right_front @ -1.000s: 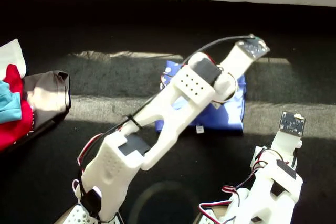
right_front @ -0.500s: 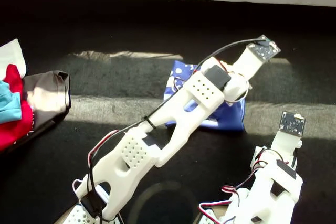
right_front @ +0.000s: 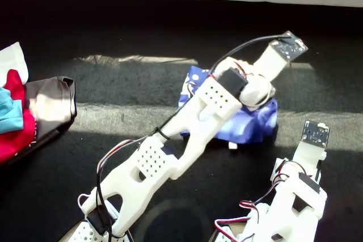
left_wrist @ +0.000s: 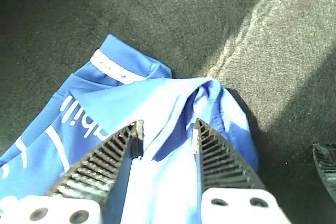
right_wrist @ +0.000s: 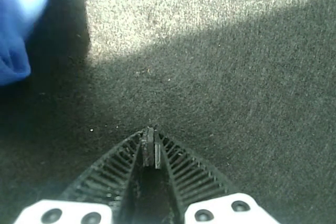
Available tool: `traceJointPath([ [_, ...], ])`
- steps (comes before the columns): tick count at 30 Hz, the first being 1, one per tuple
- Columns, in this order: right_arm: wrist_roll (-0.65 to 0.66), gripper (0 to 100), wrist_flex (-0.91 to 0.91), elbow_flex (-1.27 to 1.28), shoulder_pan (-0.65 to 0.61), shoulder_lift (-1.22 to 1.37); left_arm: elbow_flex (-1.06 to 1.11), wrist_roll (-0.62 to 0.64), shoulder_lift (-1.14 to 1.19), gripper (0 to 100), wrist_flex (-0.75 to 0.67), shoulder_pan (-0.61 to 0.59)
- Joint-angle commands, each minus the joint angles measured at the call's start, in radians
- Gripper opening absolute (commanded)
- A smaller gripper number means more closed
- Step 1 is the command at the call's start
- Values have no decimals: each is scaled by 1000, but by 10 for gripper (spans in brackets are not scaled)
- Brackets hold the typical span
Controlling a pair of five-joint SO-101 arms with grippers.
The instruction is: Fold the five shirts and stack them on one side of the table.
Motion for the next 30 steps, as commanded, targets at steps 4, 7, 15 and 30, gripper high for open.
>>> traceJointPath([
  [4, -9, 6, -18, 2, 25, 2, -136, 8, -12, 164, 75, -110],
  [7, -9, 6, -18, 2, 25, 2, -111, 8, 1, 130, 80, -177],
  [15, -9, 6, -18, 2, 25, 2, -48, 6, 125, 10, 71, -246],
  [30, -9, 6, -18, 2, 24, 2, -48, 2, 251, 9, -72, -390],
])
